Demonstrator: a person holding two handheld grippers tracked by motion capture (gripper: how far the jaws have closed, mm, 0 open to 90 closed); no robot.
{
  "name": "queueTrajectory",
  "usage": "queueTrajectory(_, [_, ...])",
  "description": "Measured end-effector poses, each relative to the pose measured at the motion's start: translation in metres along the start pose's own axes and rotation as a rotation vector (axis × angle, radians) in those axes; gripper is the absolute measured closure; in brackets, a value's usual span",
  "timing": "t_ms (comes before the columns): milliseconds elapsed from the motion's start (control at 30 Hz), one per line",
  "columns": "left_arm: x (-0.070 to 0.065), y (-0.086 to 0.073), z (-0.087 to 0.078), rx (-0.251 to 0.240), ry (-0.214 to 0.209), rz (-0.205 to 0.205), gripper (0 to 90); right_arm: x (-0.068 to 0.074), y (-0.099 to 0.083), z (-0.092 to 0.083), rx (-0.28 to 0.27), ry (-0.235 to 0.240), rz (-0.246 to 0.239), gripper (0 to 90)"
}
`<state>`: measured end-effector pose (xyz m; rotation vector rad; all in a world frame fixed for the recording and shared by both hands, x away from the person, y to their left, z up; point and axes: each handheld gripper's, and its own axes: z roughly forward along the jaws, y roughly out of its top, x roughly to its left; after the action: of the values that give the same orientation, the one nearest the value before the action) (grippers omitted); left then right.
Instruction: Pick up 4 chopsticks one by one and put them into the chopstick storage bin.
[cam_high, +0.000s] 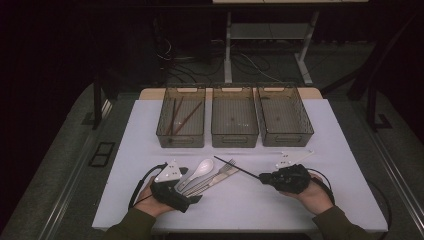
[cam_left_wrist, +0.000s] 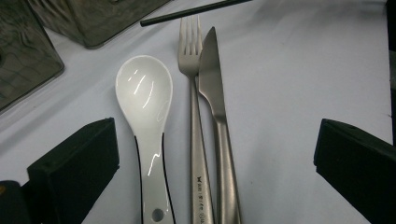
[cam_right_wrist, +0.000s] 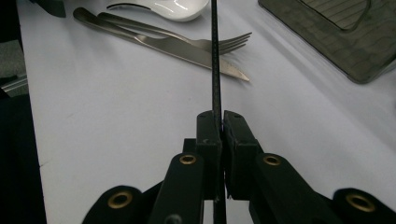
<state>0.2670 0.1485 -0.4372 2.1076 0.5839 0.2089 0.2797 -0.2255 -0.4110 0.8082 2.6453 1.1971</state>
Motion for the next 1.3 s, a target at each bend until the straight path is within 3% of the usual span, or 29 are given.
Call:
queueTrajectory(433, [0.0,0.0,0.0,-0.006,-0.003,-0.004,0.0,-0.003,0.011,-0.004,-0.029,0.006,0.02,85.8])
queueTrajectory(1300, [0.001,-0.001,0.001,-0.012,-0.003,-0.015,0.0,-0.018,0.054,0.002,-0.114,-0.014,0.058,85.8])
